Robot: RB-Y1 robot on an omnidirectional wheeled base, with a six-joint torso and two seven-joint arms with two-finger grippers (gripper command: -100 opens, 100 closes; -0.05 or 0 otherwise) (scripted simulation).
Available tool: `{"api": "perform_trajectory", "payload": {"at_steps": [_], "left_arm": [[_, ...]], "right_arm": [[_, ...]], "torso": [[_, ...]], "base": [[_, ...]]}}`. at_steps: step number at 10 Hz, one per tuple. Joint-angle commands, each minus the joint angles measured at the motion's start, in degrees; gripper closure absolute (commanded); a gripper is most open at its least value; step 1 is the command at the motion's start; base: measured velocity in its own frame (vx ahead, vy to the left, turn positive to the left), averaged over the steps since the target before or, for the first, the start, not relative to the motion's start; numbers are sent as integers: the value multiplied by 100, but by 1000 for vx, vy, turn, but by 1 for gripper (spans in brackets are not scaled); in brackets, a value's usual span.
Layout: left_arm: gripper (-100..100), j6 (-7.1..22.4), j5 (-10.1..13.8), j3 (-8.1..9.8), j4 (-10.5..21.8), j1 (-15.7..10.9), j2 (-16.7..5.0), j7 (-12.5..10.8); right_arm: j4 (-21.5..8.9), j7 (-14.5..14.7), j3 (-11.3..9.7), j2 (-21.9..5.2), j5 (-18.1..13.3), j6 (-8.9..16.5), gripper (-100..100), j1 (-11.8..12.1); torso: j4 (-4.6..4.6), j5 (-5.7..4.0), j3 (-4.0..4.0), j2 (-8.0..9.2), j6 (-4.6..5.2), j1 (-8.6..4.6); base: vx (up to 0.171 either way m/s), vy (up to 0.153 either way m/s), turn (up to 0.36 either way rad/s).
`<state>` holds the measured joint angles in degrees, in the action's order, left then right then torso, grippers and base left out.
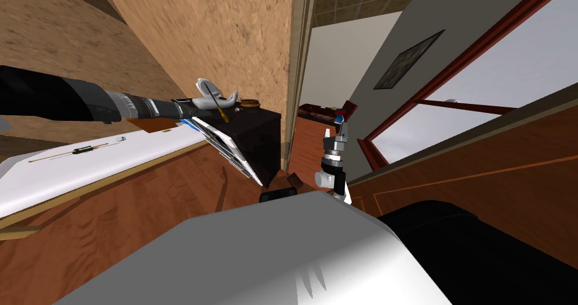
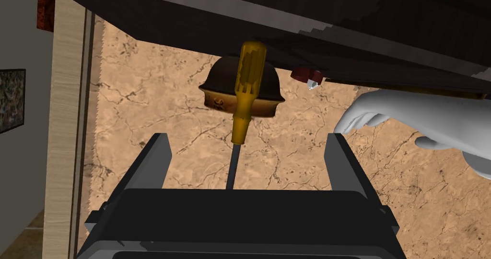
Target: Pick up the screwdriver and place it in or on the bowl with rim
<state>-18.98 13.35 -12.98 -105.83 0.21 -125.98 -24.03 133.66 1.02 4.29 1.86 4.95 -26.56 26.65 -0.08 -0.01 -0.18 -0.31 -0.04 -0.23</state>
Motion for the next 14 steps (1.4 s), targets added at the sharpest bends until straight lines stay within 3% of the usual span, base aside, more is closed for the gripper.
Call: {"api": "perform_trajectory", "payload": {"at_steps": [1, 4, 6, 7, 8, 9, 11, 12, 14], "left_arm": [[-100, -49, 23, -122, 57, -134, -244, -12], [-100, -112, 41, -133, 170, -196, -721, -84], [-100, -136, 49, -138, 203, -223, -921, -116], [-100, -109, 48, -141, 172, -223, -857, -102], [0, -113, 49, -137, 176, -222, -868, -107], [-100, -20, 32, -154, 264, -125, -804, -103], [-100, -34, 24, -119, 317, -63, -782, -101], [100, -21, 22, -123, 321, -59, -777, -98], [100, -22, 22, -114, 325, -68, -782, -95]], "right_arm": [[0, 0, 0, 0, 0, 0, 0, 0], [0, 0, 0, 0, 0, 0, 0, 0], [0, 0, 0, 0, 0, 0, 0, 0], [0, 0, 0, 0, 0, 0, 0, -1], [0, 0, 0, 0, 0, 0, 0, -1], [0, 0, 0, 0, 0, 0, 0, -1], [-1, 0, 0, 0, 0, 0, 0, -2], [0, 0, 0, 0, 0, 0, 0, -1], [0, 0, 0, 0, 0, 0, 0, -1]], "torso": [[0, 0, 0, 0, 0, 0], [-1, 0, -2, -3, 2, 0], [2, 2, 5, 8, 0, 6], [3, 2, 7, 12, 1, 9], [5, 6, 14, 24, 0, 19], [7, 7, 17, 29, -1, 22], [5, 6, 15, 28, 4, 18], [8, 6, 18, 30, -2, 20], [2, 14, 15, 30, -3, 27]], "base": [[74, -60, -8], [77, -40, -34], [48, -28, -15], [0, 0, 0], [0, 0, 0], [5, -3, -162], [1, -11, -140], [0, 0, 0], [0, 0, 0]]}}
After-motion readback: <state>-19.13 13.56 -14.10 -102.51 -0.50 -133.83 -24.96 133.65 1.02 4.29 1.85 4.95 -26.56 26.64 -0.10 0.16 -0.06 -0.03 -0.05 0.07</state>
